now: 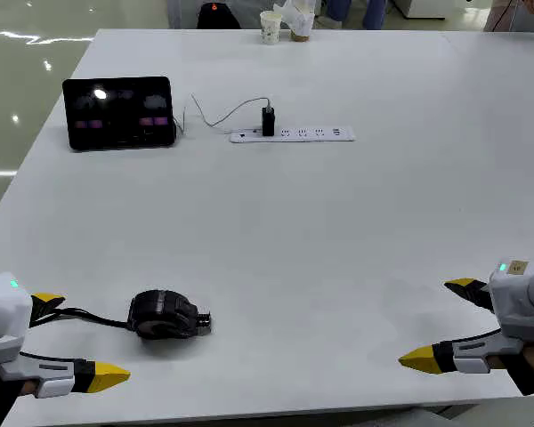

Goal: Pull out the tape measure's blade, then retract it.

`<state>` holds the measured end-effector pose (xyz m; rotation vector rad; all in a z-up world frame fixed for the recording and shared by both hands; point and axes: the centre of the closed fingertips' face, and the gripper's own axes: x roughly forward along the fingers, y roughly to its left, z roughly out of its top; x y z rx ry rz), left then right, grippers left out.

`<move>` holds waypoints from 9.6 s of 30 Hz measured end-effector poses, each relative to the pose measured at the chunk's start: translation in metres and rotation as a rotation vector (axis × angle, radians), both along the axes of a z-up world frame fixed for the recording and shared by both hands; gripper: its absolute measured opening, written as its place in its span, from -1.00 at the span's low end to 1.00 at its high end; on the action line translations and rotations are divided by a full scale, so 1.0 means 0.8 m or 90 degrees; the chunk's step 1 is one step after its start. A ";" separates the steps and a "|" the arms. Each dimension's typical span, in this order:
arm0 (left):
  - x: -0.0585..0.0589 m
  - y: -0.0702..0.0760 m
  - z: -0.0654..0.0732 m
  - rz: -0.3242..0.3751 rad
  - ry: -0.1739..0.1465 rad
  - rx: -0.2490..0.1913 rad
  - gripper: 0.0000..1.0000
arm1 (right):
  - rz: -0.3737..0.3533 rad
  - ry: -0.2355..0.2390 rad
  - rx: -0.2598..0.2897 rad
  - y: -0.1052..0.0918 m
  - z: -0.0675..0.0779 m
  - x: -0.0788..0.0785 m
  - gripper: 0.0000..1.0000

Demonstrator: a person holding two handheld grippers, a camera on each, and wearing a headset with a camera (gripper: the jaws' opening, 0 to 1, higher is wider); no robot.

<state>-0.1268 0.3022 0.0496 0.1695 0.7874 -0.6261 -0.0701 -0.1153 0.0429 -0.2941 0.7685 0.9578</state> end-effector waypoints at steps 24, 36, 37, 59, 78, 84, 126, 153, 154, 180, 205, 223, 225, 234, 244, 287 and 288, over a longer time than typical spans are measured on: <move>0.000 0.006 -0.003 -0.029 0.006 0.018 0.98 | 0.010 0.014 0.011 0.010 -0.005 -0.012 0.99; 0.006 -0.009 -0.003 -0.093 0.017 0.036 0.98 | 0.069 0.001 0.017 0.043 -0.004 -0.012 0.99; 0.007 -0.010 -0.003 -0.099 0.014 0.037 0.98 | 0.073 0.000 0.016 0.045 -0.005 -0.011 0.99; 0.027 -0.037 0.001 -0.202 0.007 0.061 0.98 | 0.212 -0.033 0.003 0.130 0.002 -0.004 0.99; 0.036 -0.055 0.001 -0.283 0.027 0.113 0.98 | 0.279 -0.020 0.000 0.187 -0.002 -0.016 0.99; 0.046 -0.062 0.005 -0.293 0.018 0.119 0.98 | 0.283 -0.019 0.005 0.198 0.000 -0.013 0.99; 0.049 -0.097 -0.019 -0.449 0.015 0.212 0.19 | 0.319 -0.013 0.010 0.243 -0.004 -0.022 0.99; 0.052 -0.097 -0.033 -0.456 0.031 0.256 -0.41 | 0.336 -0.029 0.026 0.287 -0.019 -0.003 0.99; 0.053 -0.098 -0.033 -0.456 0.031 0.254 -0.41 | 0.335 -0.029 0.025 0.289 -0.020 -0.003 0.99; 0.056 -0.098 -0.037 -0.443 0.013 0.254 -0.40 | 0.374 -0.026 0.012 0.330 -0.036 -0.012 0.99; 0.055 -0.099 -0.039 -0.438 0.014 0.238 -0.40 | 0.386 -0.043 0.010 0.372 -0.054 -0.011 0.42; 0.055 -0.099 -0.039 -0.434 0.014 0.235 -0.39 | 0.432 -0.070 -0.017 0.384 -0.062 -0.018 -0.39; 0.055 -0.099 -0.039 -0.434 0.014 0.234 -0.39 | 0.433 -0.069 -0.024 0.384 -0.064 -0.016 -0.41; 0.055 -0.099 -0.039 -0.432 0.013 0.230 -0.39 | 0.441 -0.084 -0.047 0.389 -0.075 -0.019 -0.75; 0.055 -0.099 -0.040 -0.430 0.012 0.225 -0.39 | 0.460 -0.070 -0.037 0.390 -0.070 -0.023 -0.76; 0.056 -0.097 -0.038 -0.421 0.011 0.218 -0.39 | 0.461 -0.035 -0.065 0.378 -0.076 -0.021 -0.79; 0.056 -0.097 -0.038 -0.421 0.011 0.218 -0.39 | 0.461 -0.035 -0.065 0.378 -0.076 -0.021 -0.79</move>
